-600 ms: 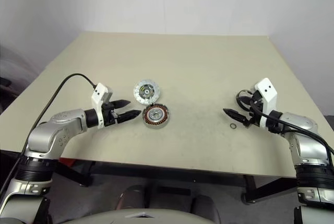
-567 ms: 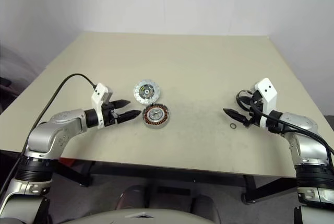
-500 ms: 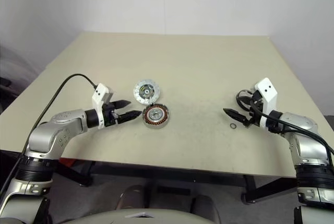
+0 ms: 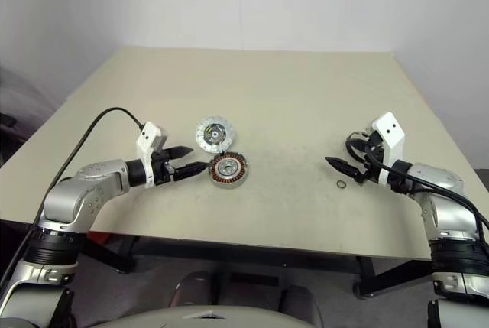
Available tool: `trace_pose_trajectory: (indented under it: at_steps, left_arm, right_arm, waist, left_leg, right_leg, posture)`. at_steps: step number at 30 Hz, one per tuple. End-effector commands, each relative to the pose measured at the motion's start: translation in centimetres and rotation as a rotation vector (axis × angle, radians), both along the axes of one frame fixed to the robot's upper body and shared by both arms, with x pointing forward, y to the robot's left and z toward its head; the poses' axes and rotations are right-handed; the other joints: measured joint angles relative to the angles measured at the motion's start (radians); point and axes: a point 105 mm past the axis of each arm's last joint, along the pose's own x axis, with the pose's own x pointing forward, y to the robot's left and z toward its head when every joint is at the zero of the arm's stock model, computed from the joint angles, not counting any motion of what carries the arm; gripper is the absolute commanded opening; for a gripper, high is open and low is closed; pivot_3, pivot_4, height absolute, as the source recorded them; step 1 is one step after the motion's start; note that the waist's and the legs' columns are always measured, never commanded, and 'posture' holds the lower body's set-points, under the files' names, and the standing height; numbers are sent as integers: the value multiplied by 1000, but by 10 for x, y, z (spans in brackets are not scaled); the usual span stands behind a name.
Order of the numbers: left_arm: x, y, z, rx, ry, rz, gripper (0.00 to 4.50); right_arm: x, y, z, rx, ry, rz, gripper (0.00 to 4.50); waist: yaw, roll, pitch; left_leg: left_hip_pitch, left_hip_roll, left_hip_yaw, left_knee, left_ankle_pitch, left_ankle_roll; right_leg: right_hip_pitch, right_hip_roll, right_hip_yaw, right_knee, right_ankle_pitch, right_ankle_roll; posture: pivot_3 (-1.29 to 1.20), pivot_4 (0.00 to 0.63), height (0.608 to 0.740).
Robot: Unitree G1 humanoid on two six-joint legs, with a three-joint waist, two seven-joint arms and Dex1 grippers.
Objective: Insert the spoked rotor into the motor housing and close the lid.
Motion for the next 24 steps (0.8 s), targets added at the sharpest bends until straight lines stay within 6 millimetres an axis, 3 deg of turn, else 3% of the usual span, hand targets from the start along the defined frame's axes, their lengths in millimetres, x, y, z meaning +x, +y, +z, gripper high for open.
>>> trace_pose_trajectory:
  at_steps: [1,6,11,17,21,24]
  left_arm:
    - [2,-2,15,-2,-57,-18,4484]
    - [0,-2,17,41,-84,-48,4484]
    - [-9,0,26,307,-222,-205,4484]
    - [-6,-6,82,633,-524,-510,4484]
    - [7,-33,106,735,-709,-680,4484]
    - [15,-49,102,816,-779,-839,4484]
  right_arm:
    - [4,3,11,-3,-45,15,4353]
    - [4,6,11,1,-46,25,4353]
    - [6,7,12,0,-47,27,4353]
    - [11,10,14,-3,-48,47,4353]
    - [17,12,17,-7,-56,63,4353]
    - [22,14,21,-10,-66,74,4353]
  waist:
    - [0,0,0]
    - [0,0,0]
    - [0,0,0]
    - [4,-2,1]
    - [4,1,0]
    - [3,1,0]
  left_leg:
    - [0,0,0,0,0,0]
    - [0,0,0,0,0,0]
    - [0,0,0,-1,0,0]
    - [0,0,0,-2,0,-1]
    - [1,-1,2,-1,0,-1]
    - [0,-1,3,-1,0,-1]
  right_leg:
    - [0,0,0,0,0,0]
    - [0,0,0,0,0,0]
    - [0,0,0,0,-2,3]
    - [0,0,-1,-1,-3,5]
    - [1,-2,1,-1,-2,3]
    - [0,-2,1,0,1,-2]
  posture:
    - [0,0,740]
    - [0,0,740]
    - [0,0,740]
    - [0,0,740]
    - [0,0,740]
    - [0,0,740]
